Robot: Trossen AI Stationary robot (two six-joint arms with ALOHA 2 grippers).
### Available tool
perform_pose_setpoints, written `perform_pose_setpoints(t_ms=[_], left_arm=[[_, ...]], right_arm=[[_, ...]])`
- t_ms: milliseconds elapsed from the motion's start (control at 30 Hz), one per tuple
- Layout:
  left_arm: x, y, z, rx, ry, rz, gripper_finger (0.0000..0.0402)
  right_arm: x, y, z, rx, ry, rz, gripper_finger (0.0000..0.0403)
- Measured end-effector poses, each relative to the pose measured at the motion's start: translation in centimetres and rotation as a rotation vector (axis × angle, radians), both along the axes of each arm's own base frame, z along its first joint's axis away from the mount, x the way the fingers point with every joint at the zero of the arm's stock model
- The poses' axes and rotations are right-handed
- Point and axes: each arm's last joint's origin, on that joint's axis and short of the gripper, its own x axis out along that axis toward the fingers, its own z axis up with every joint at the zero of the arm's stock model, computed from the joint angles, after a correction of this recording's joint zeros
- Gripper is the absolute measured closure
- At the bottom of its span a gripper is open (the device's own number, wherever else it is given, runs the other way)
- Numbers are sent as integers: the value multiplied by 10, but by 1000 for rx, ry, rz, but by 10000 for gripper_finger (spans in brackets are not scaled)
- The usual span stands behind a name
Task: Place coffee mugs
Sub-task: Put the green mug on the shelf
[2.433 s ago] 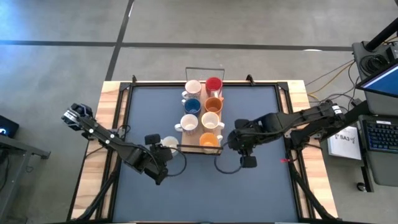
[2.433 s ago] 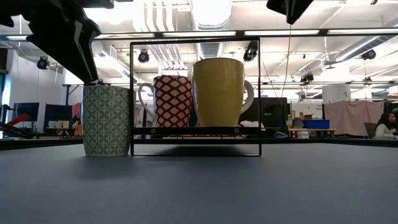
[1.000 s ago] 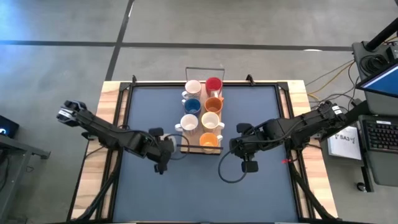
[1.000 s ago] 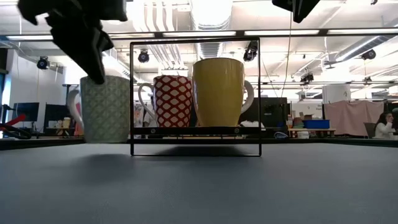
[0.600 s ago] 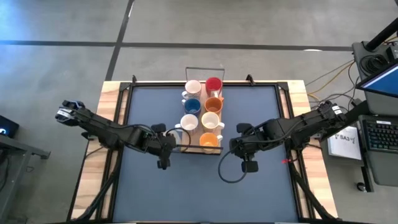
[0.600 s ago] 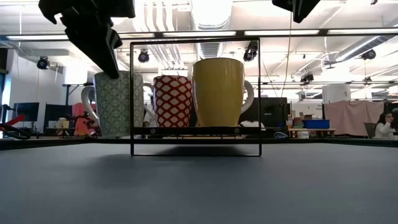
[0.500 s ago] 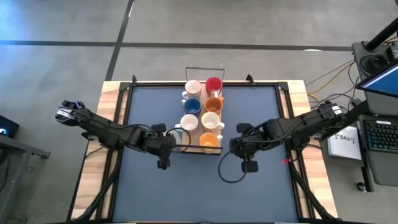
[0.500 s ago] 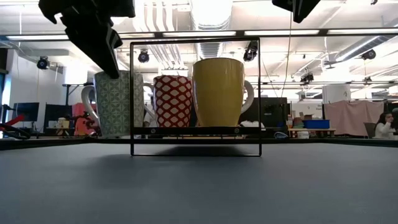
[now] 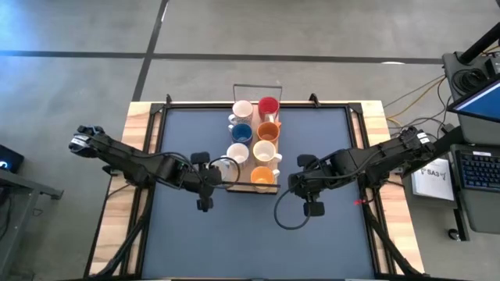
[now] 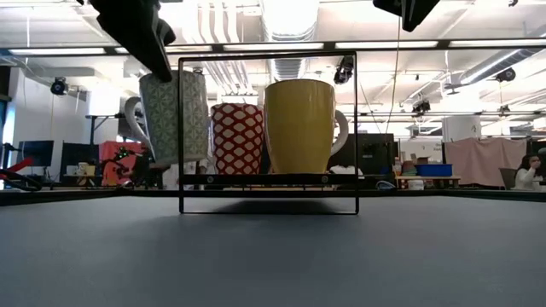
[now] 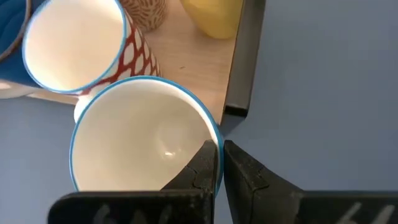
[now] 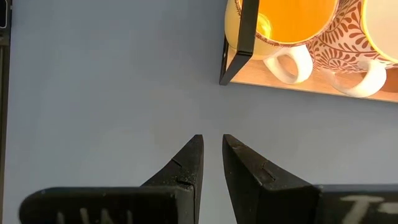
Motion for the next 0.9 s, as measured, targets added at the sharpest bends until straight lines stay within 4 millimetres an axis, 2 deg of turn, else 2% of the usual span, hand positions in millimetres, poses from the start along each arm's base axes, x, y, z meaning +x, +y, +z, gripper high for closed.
perform_pose_setpoints(t_ms=[567,900], left_arm=[[13,5,1,2,-93,-34,401],[26,3,-7,10,-101,-76,401]], right_arm=[[0,0,0,-3,-1,7,353],[0,0,-4,-7,12,7,353]])
